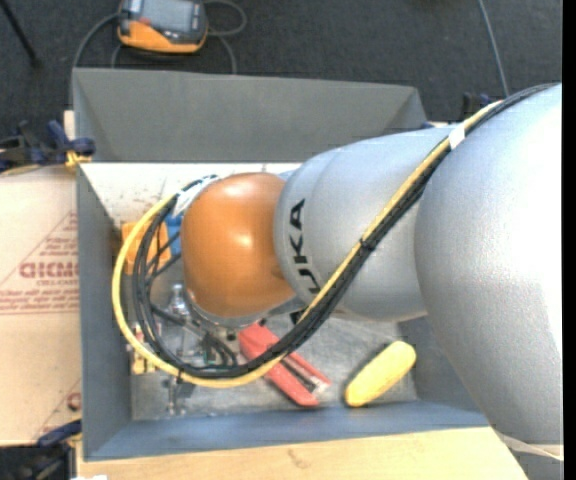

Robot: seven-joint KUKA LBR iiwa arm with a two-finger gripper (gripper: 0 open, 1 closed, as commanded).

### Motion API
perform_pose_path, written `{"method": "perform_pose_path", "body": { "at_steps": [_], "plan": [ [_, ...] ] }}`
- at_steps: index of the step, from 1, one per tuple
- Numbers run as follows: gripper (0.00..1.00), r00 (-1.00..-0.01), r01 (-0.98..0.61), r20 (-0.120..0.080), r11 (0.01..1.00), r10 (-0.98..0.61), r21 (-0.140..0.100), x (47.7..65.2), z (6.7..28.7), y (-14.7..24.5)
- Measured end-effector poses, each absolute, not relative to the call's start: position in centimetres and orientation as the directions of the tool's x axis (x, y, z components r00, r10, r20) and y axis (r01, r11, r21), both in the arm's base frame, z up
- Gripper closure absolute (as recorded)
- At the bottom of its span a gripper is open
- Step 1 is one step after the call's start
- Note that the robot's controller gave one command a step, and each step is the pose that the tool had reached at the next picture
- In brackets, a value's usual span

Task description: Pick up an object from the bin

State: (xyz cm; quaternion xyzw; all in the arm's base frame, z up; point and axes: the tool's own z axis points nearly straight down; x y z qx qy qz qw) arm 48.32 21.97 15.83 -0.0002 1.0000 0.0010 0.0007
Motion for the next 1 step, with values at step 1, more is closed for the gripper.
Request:
{"method": "perform_pose_path", "body": {
  "at_steps": [1],
  "plan": [
    [0.0,-0.995,-0.102,-0.01,0.995,-0.102,0.001,49.2,13.91,22.31]
  ]
}}
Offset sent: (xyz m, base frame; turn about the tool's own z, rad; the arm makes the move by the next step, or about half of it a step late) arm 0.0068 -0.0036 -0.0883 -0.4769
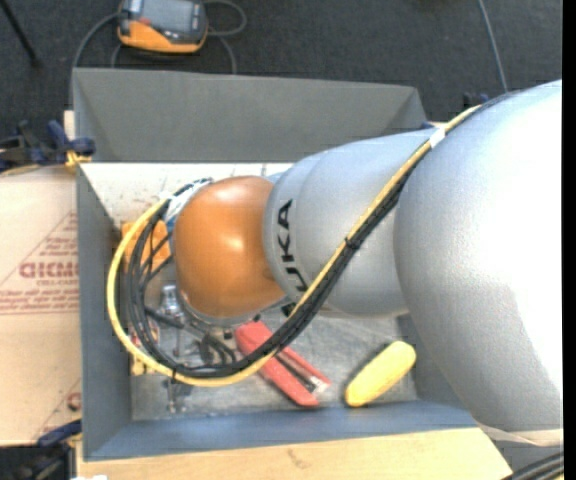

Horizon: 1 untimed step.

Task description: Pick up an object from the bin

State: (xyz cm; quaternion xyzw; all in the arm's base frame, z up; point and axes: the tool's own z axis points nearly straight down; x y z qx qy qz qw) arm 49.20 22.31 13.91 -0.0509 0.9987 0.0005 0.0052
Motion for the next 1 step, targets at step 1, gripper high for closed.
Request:
{"method": "perform_pose_path", "body": {
  "at_steps": [1],
  "plan": [
    [0.0,-0.922,-0.387,-0.003,0.922,-0.387,-0.001,49.16,9.4,21.95]
  ]
}}
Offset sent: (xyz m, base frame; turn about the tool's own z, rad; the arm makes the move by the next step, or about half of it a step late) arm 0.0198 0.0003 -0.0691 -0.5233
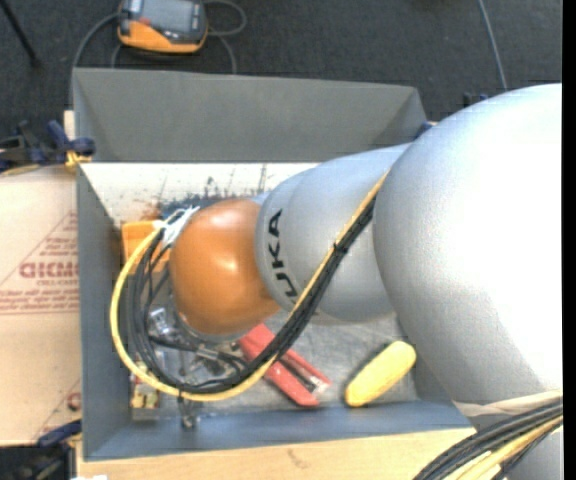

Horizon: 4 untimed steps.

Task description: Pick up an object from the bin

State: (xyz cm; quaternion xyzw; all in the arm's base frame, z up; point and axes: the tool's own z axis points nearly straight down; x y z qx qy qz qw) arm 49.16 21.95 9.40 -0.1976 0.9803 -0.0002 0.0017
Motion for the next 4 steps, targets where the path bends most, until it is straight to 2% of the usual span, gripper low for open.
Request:
{"method": "perform_pose_path", "body": {
  "at_steps": [1,2,3,4],
  "plan": [
    [0.0,-0.82,-0.572,-0.002,0.82,-0.572,-0.001,50.7,7.4,22.2],
    [0.0,-0.786,-0.618,0.004,0.786,-0.618,0.001,49.6,11.4,22.6],
    [0.0,-0.739,-0.674,-0.005,0.739,-0.674,-0.002,49.4,15.8,22.9],
    [1.0,-0.455,-0.89,-0.011,0.455,-0.89,-0.007,48.0,7.5,22.7]
  ]
}}
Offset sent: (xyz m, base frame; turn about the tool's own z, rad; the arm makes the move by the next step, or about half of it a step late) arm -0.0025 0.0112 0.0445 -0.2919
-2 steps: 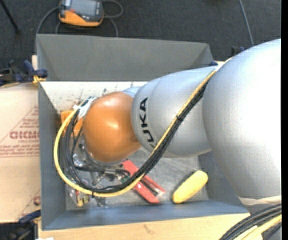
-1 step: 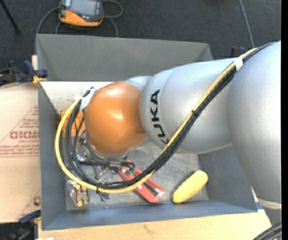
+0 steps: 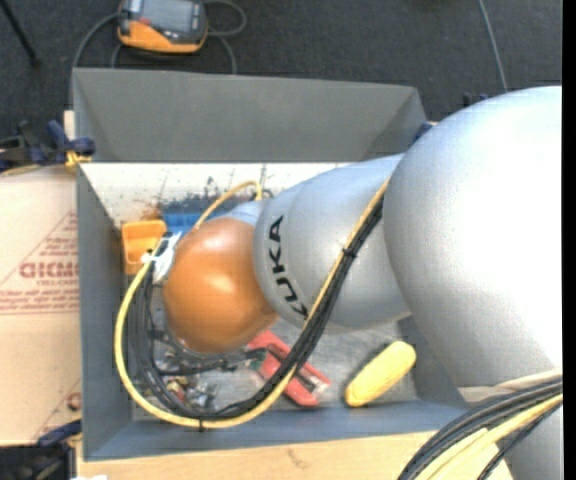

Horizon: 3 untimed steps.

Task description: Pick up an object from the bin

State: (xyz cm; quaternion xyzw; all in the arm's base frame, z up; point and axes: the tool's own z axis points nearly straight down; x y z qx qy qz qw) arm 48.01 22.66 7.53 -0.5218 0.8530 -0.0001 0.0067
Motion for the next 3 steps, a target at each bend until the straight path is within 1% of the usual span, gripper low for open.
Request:
{"method": "perform_pose_path", "body": {
  "at_steps": [1,2,3],
  "plan": [
    [1.0,-0.456,-0.89,-0.011,0.456,-0.89,-0.007,48.02,7.53,22.67],
    [1.0,-0.503,-0.864,-0.007,0.503,-0.864,-0.003,48.19,7.77,23.15],
    [1.0,-0.513,-0.858,-0.007,0.513,-0.858,-0.002,48.31,7.66,23.46]
  ]
}}
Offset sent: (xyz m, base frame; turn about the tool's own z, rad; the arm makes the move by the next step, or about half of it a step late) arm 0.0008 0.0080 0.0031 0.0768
